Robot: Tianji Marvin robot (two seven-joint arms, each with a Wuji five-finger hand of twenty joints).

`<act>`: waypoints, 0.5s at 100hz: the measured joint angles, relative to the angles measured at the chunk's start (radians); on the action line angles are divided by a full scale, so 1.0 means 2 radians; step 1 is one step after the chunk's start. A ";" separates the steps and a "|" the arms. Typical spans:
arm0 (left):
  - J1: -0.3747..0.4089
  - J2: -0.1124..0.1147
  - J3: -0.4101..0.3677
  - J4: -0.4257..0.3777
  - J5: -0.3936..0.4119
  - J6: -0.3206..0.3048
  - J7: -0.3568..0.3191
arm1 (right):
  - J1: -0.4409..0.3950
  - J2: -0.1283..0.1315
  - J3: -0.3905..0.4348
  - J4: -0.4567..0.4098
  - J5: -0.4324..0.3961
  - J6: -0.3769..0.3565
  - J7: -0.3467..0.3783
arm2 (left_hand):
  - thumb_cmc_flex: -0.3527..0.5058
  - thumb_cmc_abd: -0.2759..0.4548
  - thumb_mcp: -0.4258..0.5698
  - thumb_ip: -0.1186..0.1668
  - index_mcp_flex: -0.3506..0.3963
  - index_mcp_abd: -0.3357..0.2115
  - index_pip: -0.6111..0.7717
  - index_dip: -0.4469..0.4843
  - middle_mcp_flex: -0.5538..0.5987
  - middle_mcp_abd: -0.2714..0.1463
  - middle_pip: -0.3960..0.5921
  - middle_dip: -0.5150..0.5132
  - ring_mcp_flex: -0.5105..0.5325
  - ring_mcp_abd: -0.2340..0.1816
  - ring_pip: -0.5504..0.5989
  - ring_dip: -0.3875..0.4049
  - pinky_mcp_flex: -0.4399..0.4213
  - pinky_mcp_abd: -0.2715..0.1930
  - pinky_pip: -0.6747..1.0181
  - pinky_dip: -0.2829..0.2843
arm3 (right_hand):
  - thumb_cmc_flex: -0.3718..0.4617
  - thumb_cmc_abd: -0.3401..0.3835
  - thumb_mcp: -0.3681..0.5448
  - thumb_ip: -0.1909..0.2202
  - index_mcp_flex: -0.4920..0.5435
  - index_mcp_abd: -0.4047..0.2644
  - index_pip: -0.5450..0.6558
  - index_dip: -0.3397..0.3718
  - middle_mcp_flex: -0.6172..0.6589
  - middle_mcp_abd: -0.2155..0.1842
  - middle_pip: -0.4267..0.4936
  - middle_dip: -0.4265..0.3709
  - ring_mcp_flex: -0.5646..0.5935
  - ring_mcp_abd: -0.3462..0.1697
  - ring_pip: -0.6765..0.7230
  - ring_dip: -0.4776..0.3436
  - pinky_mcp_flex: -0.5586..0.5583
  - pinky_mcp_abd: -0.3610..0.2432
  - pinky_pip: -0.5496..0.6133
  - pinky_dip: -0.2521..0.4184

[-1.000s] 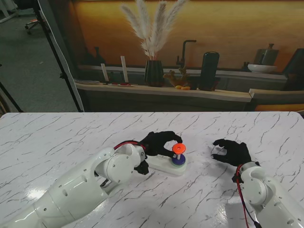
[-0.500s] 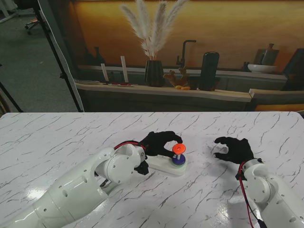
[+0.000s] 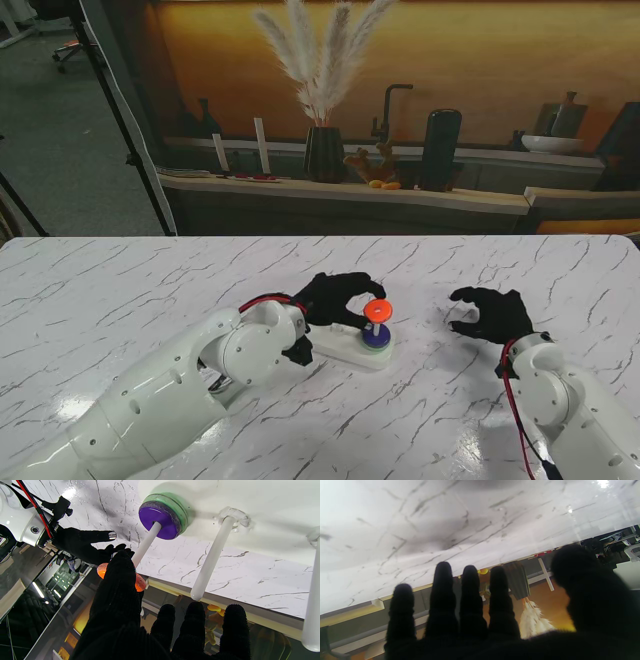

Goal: Move the three rings of the Hanoi Tower from the left rod to the right rod

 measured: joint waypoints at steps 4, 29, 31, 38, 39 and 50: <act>-0.001 0.000 0.000 0.000 0.000 -0.001 0.000 | 0.000 0.000 0.000 0.000 0.000 0.000 0.000 | 0.000 0.000 0.000 0.000 0.000 0.000 0.000 0.000 0.000 0.000 0.000 0.000 0.000 0.000 0.000 0.000 0.000 0.000 0.000 0.000 | 0.000 0.000 0.000 0.000 0.000 0.000 0.000 0.000 0.000 0.000 0.000 0.000 0.000 0.000 0.000 0.000 0.000 0.000 0.000 0.000; -0.006 0.000 0.008 0.002 -0.005 -0.001 -0.001 | 0.000 0.000 0.000 0.000 0.000 0.000 0.000 | 0.000 0.000 0.000 0.000 0.000 0.000 0.000 0.000 0.000 0.000 0.000 0.000 0.000 0.000 0.000 0.000 0.000 0.000 0.000 0.000 | 0.000 0.000 0.000 0.000 0.000 0.000 0.000 0.000 0.000 0.000 0.000 0.000 0.000 0.000 0.000 0.000 0.000 0.000 0.000 0.000; -0.006 0.000 0.009 0.002 -0.005 -0.001 -0.001 | 0.000 0.000 0.000 0.000 0.000 0.000 0.000 | 0.000 0.000 0.000 0.000 0.000 0.000 0.000 0.000 0.000 0.000 0.000 0.000 0.000 0.000 0.000 0.000 0.000 0.000 0.000 0.000 | 0.000 0.000 0.000 0.000 0.000 0.000 0.000 0.000 0.000 0.000 0.000 0.000 0.000 0.000 0.000 0.000 0.000 0.000 0.000 0.000; -0.007 0.000 0.010 0.003 -0.005 -0.001 -0.001 | 0.000 0.000 0.001 0.000 -0.001 0.000 -0.001 | 0.000 0.000 0.000 0.000 0.000 0.000 0.000 0.000 0.000 0.000 0.000 0.000 0.000 0.000 0.000 0.000 0.002 0.000 0.000 0.000 | 0.000 0.000 0.000 0.000 0.000 0.000 0.000 0.000 0.000 0.000 0.000 0.000 0.000 0.000 0.000 0.000 0.000 0.000 0.000 0.000; -0.007 0.000 0.011 0.004 -0.005 -0.001 -0.001 | 0.000 0.000 0.001 0.000 -0.001 0.000 -0.001 | 0.000 0.000 0.000 0.000 0.000 0.000 0.000 0.000 0.000 0.000 0.000 0.000 0.000 0.000 0.000 0.000 0.002 0.000 0.000 0.000 | 0.000 0.000 0.000 0.000 0.000 0.000 0.000 0.000 0.000 0.000 0.000 0.000 0.000 0.000 0.000 0.000 0.000 0.000 0.000 0.000; -0.008 0.000 0.012 0.005 -0.005 -0.001 -0.001 | 0.000 0.000 0.001 0.000 -0.001 0.000 -0.001 | 0.000 0.000 0.000 0.000 0.000 0.000 0.000 0.000 0.000 0.000 0.000 0.000 0.000 0.000 0.000 0.000 0.005 0.000 0.002 0.000 | 0.000 0.000 0.000 0.000 0.000 0.000 0.000 0.000 0.000 0.000 0.000 0.000 0.000 0.000 0.000 0.000 0.000 0.000 0.000 0.000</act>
